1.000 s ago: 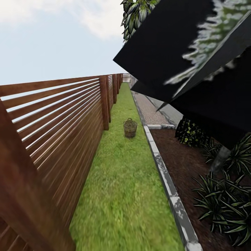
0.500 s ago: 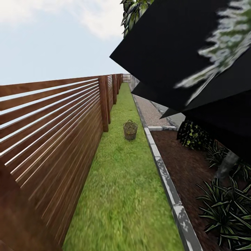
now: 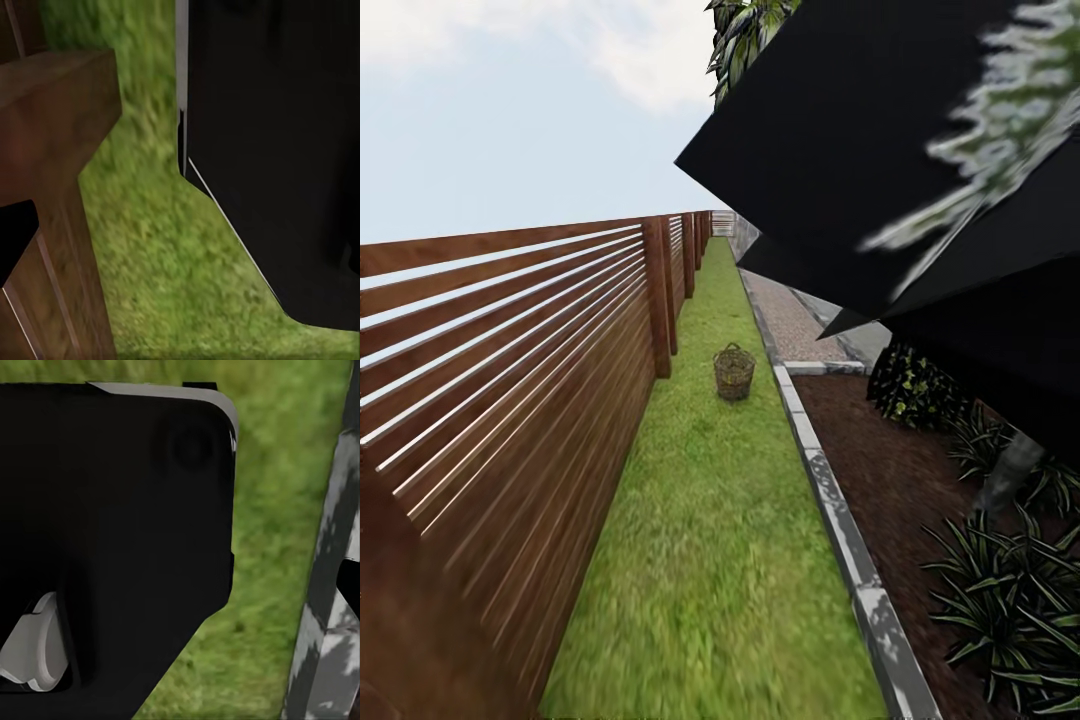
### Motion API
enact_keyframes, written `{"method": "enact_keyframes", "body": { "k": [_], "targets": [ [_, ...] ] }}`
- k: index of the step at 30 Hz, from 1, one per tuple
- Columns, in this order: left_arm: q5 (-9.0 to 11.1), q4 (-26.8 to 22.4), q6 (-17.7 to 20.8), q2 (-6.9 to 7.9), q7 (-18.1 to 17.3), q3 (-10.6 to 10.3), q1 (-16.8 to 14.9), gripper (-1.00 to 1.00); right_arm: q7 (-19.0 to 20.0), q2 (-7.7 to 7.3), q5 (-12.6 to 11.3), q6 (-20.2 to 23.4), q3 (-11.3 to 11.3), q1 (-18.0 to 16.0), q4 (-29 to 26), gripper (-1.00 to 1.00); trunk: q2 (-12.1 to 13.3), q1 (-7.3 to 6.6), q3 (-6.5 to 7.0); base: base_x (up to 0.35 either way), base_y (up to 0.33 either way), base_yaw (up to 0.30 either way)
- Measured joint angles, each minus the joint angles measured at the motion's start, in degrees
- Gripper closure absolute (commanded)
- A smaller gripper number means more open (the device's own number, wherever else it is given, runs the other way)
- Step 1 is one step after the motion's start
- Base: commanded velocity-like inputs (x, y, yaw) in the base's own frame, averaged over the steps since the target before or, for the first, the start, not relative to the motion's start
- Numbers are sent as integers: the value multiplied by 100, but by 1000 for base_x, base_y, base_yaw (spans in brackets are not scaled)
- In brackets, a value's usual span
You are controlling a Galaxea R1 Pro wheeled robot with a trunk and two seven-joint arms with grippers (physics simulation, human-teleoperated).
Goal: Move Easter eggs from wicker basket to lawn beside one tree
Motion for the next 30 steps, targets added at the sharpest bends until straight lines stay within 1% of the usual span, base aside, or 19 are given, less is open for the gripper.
{"method": "enact_keyframes", "body": {
  "k": [5,8,22,30],
  "targets": [
    [-1,0,0,0,-3,0,0,-100,0,0,0,0,0,0,0,-100,0,2,0,-293,0,0],
    [-1,0,0,0,-3,0,0,-100,0,0,3,0,0,0,0,-100,0,0,0,-164,0,0],
    [-1,0,0,0,-4,0,0,-100,0,0,-1,0,1,0,9,-100,1,-3,0,-12,0,0],
    [-1,0,0,0,-2,0,0,-100,0,0,-1,0,-2,0,9,-100,-319,173,-143,0,0,0]
  ]
}}
